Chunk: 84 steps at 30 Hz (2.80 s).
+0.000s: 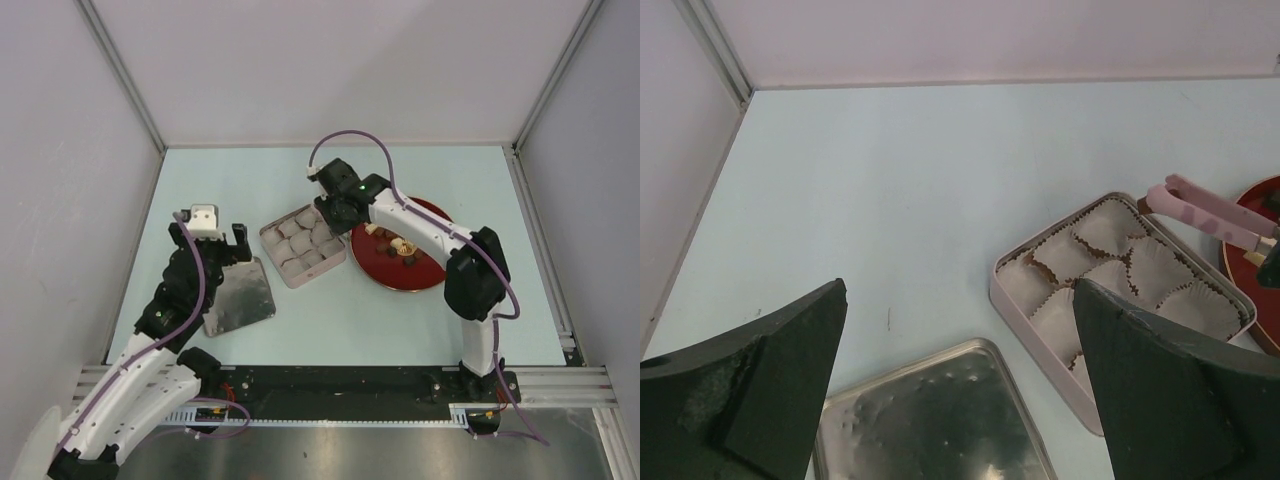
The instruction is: Pack the chocolate
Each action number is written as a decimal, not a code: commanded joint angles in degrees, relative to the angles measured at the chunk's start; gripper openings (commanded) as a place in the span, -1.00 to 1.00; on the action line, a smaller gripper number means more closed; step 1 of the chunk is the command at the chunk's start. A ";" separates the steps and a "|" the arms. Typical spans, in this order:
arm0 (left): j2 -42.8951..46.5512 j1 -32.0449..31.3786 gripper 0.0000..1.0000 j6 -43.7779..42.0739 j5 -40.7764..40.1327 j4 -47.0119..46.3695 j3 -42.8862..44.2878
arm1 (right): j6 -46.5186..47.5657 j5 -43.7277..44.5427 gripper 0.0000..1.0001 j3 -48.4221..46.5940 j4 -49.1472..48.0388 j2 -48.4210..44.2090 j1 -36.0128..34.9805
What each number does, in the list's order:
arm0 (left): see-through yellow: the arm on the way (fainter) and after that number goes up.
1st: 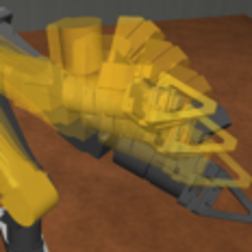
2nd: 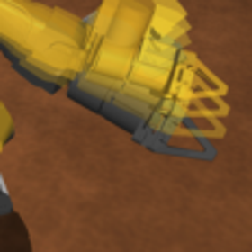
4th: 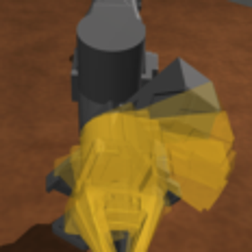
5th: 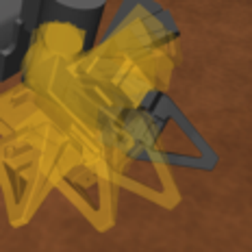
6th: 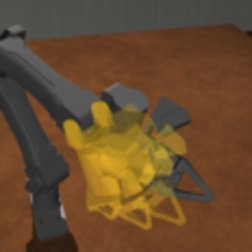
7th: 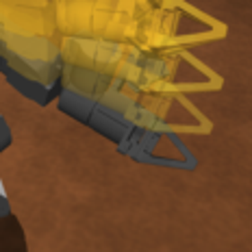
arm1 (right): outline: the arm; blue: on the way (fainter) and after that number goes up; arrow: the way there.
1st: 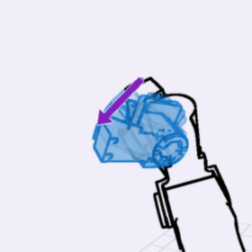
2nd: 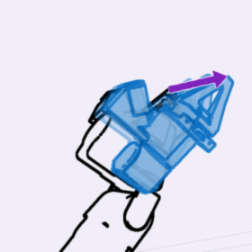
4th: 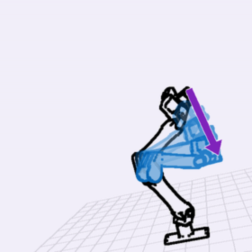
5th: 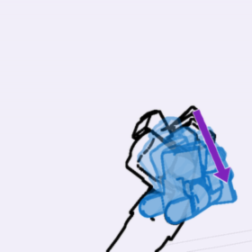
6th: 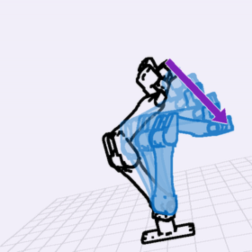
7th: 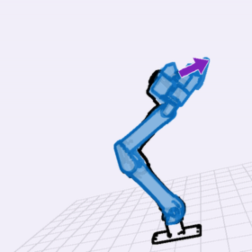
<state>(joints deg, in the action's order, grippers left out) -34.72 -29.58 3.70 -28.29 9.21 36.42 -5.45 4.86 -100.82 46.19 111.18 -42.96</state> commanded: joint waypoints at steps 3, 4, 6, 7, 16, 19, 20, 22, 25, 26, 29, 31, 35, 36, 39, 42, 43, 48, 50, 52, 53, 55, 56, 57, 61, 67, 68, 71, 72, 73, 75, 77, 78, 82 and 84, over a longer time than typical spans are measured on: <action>0.71 0.32 0.99 -1.07 -2.64 -2.00 -1.18 | 0.27 -2.05 -0.94 -6.40 -1.81 4.74 -0.63; 0.71 0.32 1.00 -1.24 -2.64 -2.18 -1.18 | 0.09 -2.14 -0.94 -6.76 -1.81 5.19 -0.63; 0.79 0.32 0.99 -1.51 -2.56 -2.44 -1.44 | 0.00 -2.40 -0.95 -6.94 -1.98 6.07 -0.63; 0.71 0.32 0.99 -1.59 -2.64 -2.53 -1.53 | -0.34 -2.58 -0.94 -7.20 -1.90 6.59 -0.72; 1.32 0.32 0.99 -1.77 -2.56 -3.06 -1.71 | -0.35 -3.02 -0.94 -8.26 -3.22 9.32 -0.81; 1.41 0.32 0.99 -1.77 -2.56 -2.97 -1.71 | -0.26 -2.75 -0.94 -9.13 -3.48 10.11 -0.64; 1.32 0.32 0.99 -1.86 -2.56 -2.89 -1.71 | -0.09 -2.67 -0.93 -9.31 -3.39 10.37 -0.72; 1.32 0.32 0.99 -1.86 -2.47 -2.97 -1.71 | -0.08 -2.49 -0.93 -9.75 -3.57 10.82 -0.81; 1.32 0.32 0.99 -1.86 -2.38 -2.97 -1.71 | -0.08 -1.96 -0.92 -9.93 -3.74 11.26 -0.63; 1.41 0.32 0.99 -1.77 -2.38 -2.97 -1.71 | -0.08 -1.88 -0.92 -9.93 -3.66 11.34 -0.55; 1.41 0.32 0.99 -1.86 -2.38 -2.97 -1.71 | -0.08 -1.70 -0.89 -9.93 -3.74 11.61 -0.63; 1.50 0.32 0.99 -1.77 -2.38 -3.06 -1.79 | -0.08 -1.52 -0.87 -9.93 -3.74 11.87 -0.55; 1.67 0.32 0.99 -1.86 -2.38 -2.97 -1.79 | -0.08 -1.17 -0.85 -9.93 -4.01 12.22 -0.55; 1.76 0.32 0.99 -1.77 -2.29 -3.06 -1.80 | -0.08 -1.17 -0.85 -9.93 -4.18 12.31 -0.63; 1.94 0.32 0.99 -1.77 -2.29 -2.97 -1.80 | -0.08 -0.82 -0.82 -9.75 -4.45 12.57 -0.63; 2.11 0.32 0.99 -1.77 -2.29 -3.06 -1.80 | -0.08 -0.56 -0.77 -9.58 -4.36 12.84 -0.63; 2.03 0.32 0.99 -1.77 -2.21 -2.97 -1.80 | -0.17 -0.56 -0.71 -9.49 -4.45 12.93 -0.63; 2.20 0.32 0.99 -1.77 -2.20 -2.97 -1.80 | -0.26 -0.29 -0.53 -8.87 -5.06 13.01 -0.63; 2.29 0.32 0.99 -1.68 -2.12 -2.97 -1.80 | -0.35 -0.21 -0.43 -8.70 -4.97 13.01 -0.63; 2.20 0.32 0.99 -1.68 -2.12 -3.06 -1.80 | -0.26 -0.29 -0.36 -8.61 -4.89 12.75 -0.55; 2.20 0.32 0.99 -1.68 -2.20 -2.97 -1.80 | -0.26 -0.21 -0.35 -8.61 -4.97 12.66 -0.63; 2.20 0.32 0.99 -1.68 -2.12 -3.06 -1.80 | -0.26 -0.29 -0.29 -8.43 -4.97 12.14 -0.81; 2.20 0.32 0.99 -1.60 -2.12 -3.06 -1.80 | -0.26 -0.21 -0.28 -8.35 -5.06 12.05 -0.72; 2.20 0.32 0.99 -1.60 -1.94 -3.06 -1.80 | -0.26 -0.29 -0.24 -8.26 -4.97 11.87 -0.72; 2.38 0.32 0.99 -1.60 -2.03 -2.97 -1.80 | -0.26 -0.21 -0.21 -7.91 -5.15 11.26 -0.72; 2.55 0.32 0.99 -1.59 -2.12 -2.88 -1.80 | -0.52 -0.38 -0.19 -7.64 -5.24 9.50 -0.90; 2.46 0.32 1.00 -1.60 -2.20 -2.97 -1.80 | -0.61 -0.47 -0.19 -7.64 -5.24 9.06 -0.90; 2.64 0.32 0.99 -1.59 -2.20 -2.88 -1.80 | -0.96 -0.73 -0.14 -7.64 -5.15 6.87 -0.90; 2.64 0.32 0.99 -1.60 -2.20 -2.88 -1.80 | -1.05 -0.65 -0.13 -7.47 -5.24 5.64 -0.98; 2.81 0.32 0.99 -1.51 -2.12 -2.97 -1.80 | -1.22 -0.64 -0.09 -6.94 -5.06 4.85 -0.90; 2.64 0.32 0.99 -1.42 -2.12 -2.89 -1.80 | -1.40 -0.47 -0.08 -6.15 -5.15 3.27 -0.90; 2.73 0.32 0.99 -1.51 -2.03 -2.97 -1.80 | -2.02 -0.38 -0.01 -4.22 -5.15 0.63 -0.63; 2.73 0.32 0.99 -1.42 -1.94 -2.89 -1.80 | -2.28 -0.38 -0.01 -3.43 -5.15 -0.34 -0.55; 2.73 0.32 0.99 -1.24 -1.94 -2.89 -1.80 | -3.77 0.41 0.00 2.89 -5.94 -5.52 0.77; 2.55 0.32 0.99 -1.24 -1.94 -2.88 -1.80 | -4.83 0.93 -0.01 7.11 -6.38 -9.12 1.38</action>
<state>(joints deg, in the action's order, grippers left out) -32.56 -29.58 2.98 -29.85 8.03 34.81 -7.94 4.14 -99.04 41.15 108.51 -42.98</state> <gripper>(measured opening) 0.996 0.497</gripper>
